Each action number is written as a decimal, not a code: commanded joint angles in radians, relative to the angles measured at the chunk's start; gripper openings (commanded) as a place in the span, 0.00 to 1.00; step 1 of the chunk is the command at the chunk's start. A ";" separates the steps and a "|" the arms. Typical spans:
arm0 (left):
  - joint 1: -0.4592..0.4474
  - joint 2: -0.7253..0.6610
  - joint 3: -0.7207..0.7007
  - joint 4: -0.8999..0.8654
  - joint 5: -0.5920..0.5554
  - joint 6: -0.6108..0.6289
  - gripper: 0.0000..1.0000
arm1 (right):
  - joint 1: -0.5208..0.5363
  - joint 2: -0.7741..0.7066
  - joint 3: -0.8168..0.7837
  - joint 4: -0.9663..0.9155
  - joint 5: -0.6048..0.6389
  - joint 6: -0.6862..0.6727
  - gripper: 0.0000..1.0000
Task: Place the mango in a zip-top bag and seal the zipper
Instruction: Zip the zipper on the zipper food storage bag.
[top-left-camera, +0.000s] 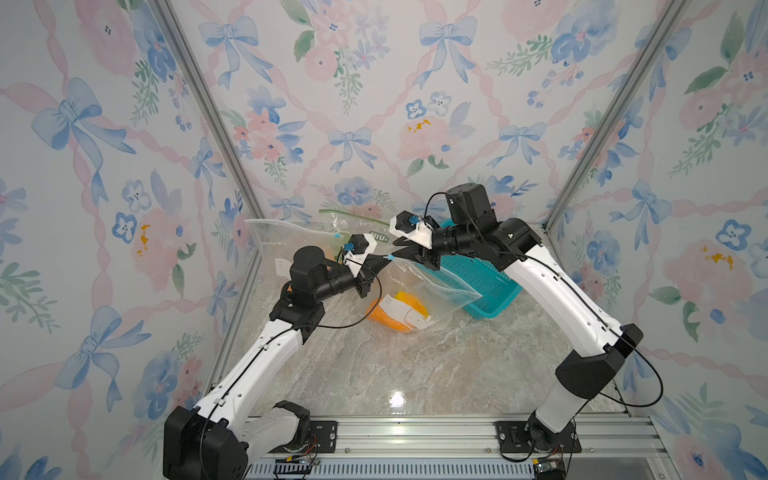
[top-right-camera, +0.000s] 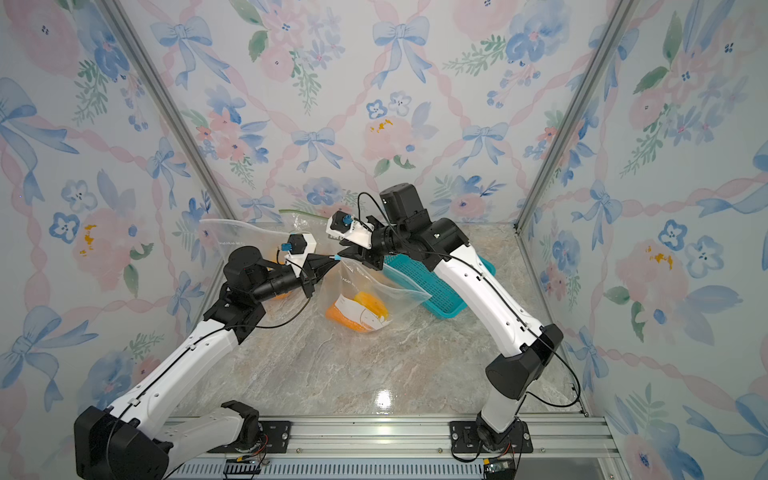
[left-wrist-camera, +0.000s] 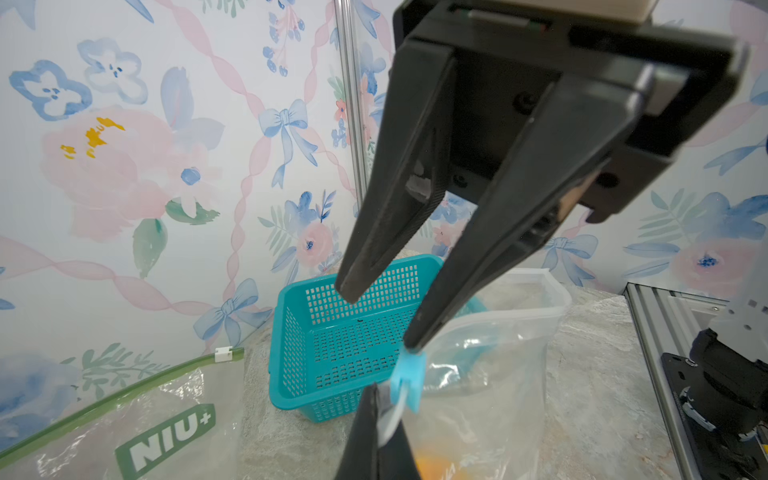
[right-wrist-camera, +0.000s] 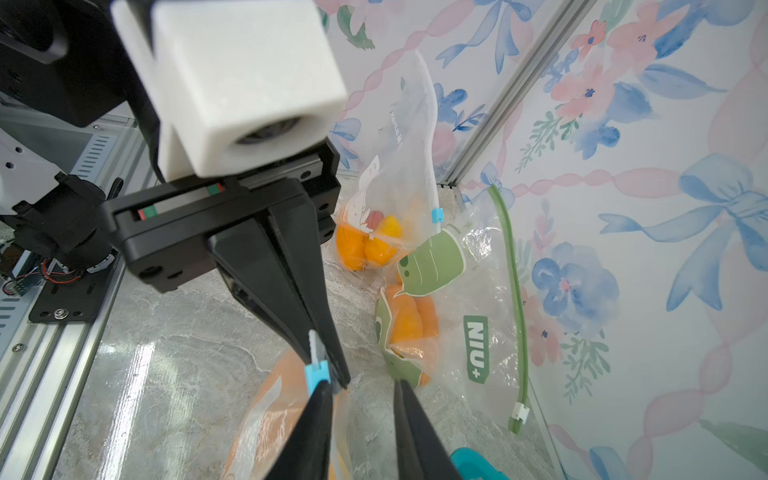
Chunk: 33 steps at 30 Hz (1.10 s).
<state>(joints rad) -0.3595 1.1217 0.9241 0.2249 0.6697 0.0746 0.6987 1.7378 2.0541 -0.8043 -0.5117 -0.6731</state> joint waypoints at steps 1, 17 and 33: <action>-0.004 -0.016 0.005 0.033 0.009 -0.006 0.00 | 0.021 0.024 0.034 -0.036 -0.005 -0.003 0.27; 0.017 0.020 0.009 0.032 -0.023 -0.031 0.00 | 0.023 0.002 0.023 -0.002 -0.040 0.064 0.34; 0.019 0.020 0.006 0.032 -0.029 -0.028 0.00 | 0.033 0.105 0.130 -0.096 -0.054 0.057 0.26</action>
<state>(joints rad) -0.3477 1.1400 0.9241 0.2321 0.6426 0.0555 0.7219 1.8336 2.1521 -0.8623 -0.5503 -0.6201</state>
